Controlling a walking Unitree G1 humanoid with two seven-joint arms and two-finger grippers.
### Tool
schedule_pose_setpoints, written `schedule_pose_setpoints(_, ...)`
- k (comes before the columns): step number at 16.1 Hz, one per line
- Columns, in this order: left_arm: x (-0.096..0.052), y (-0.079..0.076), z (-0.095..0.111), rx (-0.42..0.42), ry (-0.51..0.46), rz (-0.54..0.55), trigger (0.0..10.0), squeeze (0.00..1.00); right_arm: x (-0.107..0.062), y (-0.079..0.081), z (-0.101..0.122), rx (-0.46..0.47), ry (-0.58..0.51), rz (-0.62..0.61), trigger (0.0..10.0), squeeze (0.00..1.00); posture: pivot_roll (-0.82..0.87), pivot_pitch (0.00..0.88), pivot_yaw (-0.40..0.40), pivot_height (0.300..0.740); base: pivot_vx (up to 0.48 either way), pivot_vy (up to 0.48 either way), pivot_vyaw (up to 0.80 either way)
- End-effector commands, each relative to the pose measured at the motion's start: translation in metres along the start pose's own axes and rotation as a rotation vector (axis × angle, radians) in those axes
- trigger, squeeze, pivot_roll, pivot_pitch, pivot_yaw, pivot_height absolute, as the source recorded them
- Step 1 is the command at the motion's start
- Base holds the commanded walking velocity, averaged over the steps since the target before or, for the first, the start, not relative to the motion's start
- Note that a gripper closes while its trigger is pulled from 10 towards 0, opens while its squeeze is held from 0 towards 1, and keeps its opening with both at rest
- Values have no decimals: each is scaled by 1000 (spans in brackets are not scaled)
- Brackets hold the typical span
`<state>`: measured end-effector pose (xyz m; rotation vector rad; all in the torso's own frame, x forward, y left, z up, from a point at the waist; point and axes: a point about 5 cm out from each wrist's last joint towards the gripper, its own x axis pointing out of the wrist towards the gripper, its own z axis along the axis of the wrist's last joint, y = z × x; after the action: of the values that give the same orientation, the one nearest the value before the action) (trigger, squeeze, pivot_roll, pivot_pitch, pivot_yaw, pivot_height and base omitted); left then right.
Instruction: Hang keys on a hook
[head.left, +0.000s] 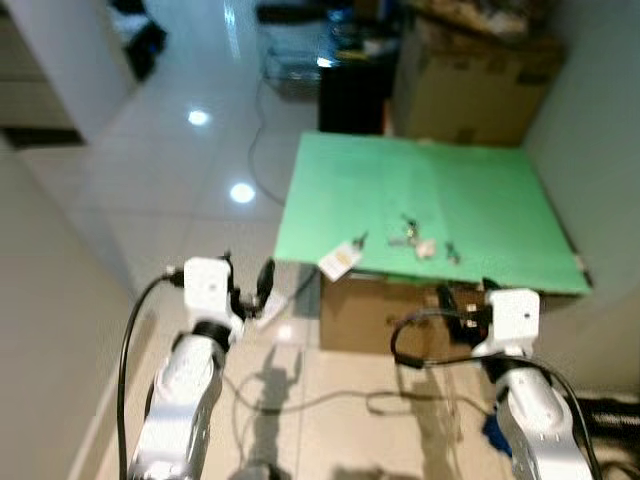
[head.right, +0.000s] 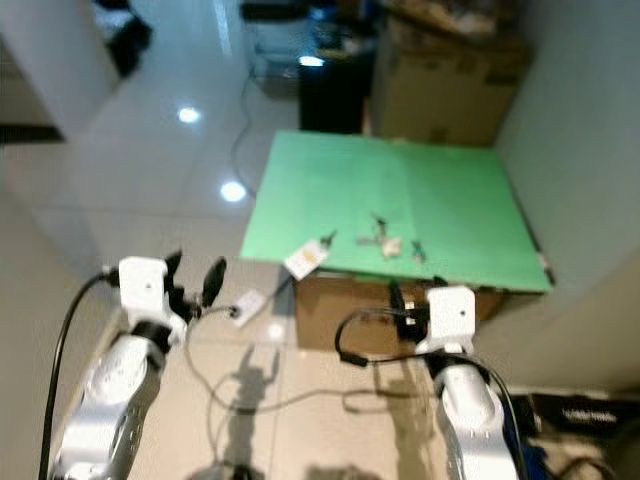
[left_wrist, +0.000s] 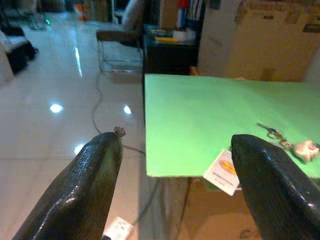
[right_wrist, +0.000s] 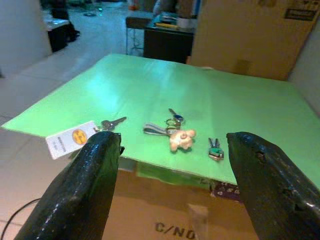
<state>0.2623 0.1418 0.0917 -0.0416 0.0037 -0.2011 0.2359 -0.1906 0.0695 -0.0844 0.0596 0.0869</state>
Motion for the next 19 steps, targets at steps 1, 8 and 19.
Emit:
schedule_pose_setpoints(1, 2, -5, -2, 10, 11, -21, 10000, 0, -3, -5, -4, 5, 17, -23, 10000, 31, -207, 81, -5, 740, 0, 0, 0)
schedule_pose_setpoints(8, 3, -8, -3, -24, 8, -36, 10000, 0, 3, -6, -9, -1, 49, -37, 10000, 0, -204, 64, -3, 740, 480, 0, 0)
schedule_pose_setpoints(19, 6, -16, -6, -32, 8, -86, 10000, 0, 5, -5, -10, -9, 46, -30, 10000, 0, -213, 61, 0, 740, 480, 0, 0)
